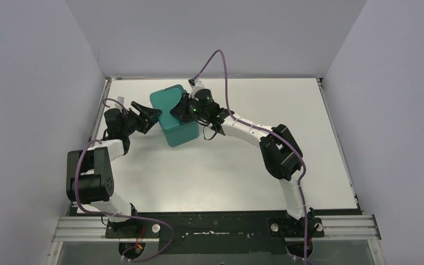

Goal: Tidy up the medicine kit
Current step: Close the medicine box at the center of the board.

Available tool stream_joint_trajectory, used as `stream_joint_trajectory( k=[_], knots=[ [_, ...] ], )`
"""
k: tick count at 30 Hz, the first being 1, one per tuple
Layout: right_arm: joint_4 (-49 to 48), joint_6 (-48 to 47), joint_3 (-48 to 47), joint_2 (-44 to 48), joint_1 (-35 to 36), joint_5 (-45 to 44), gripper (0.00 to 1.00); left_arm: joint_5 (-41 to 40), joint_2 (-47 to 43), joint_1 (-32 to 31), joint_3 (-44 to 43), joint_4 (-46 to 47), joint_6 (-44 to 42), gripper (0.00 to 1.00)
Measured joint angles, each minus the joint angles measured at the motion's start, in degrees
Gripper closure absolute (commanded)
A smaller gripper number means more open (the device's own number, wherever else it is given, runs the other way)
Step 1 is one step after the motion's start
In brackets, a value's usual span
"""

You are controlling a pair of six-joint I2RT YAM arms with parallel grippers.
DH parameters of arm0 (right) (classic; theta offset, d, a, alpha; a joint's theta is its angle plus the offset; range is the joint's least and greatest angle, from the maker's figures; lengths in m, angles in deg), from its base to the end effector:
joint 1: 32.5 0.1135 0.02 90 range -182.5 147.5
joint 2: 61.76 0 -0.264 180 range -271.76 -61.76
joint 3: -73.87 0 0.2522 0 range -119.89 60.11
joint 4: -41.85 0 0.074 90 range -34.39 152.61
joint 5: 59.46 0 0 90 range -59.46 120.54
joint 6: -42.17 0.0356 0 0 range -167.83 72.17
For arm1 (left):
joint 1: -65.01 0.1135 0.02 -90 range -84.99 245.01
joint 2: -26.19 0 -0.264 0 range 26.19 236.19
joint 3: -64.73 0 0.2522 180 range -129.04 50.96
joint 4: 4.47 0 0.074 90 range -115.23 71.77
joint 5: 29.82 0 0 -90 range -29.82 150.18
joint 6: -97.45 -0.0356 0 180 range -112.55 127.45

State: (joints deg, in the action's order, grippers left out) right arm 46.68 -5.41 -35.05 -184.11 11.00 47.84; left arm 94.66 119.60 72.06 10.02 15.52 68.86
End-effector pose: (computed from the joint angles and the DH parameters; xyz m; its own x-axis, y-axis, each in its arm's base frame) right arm 0.3620 0.3581 0.2441 -0.7493 0.1768 -0.6382 -0.4831 0.5132 0.7094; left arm 0.3304 0.0206 0.1862 -0.5308 -0.7950 -0.2938 -0.0733 0.3884 -0.9186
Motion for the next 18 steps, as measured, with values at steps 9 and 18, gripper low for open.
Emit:
stream_joint_trajectory(
  k=[9, 18],
  knots=[
    [-0.04, -0.20, 0.04, 0.00, 0.02, 0.00, 0.90, -3.04, -2.99, 0.00, -3.54, -8.98, -6.62, 0.39],
    [-0.04, -0.35, 0.04, 0.00, 0.04, 0.02, 0.89, -4.04, -2.99, -0.26, -4.46, -11.98, -9.05, 0.26]
  ],
)
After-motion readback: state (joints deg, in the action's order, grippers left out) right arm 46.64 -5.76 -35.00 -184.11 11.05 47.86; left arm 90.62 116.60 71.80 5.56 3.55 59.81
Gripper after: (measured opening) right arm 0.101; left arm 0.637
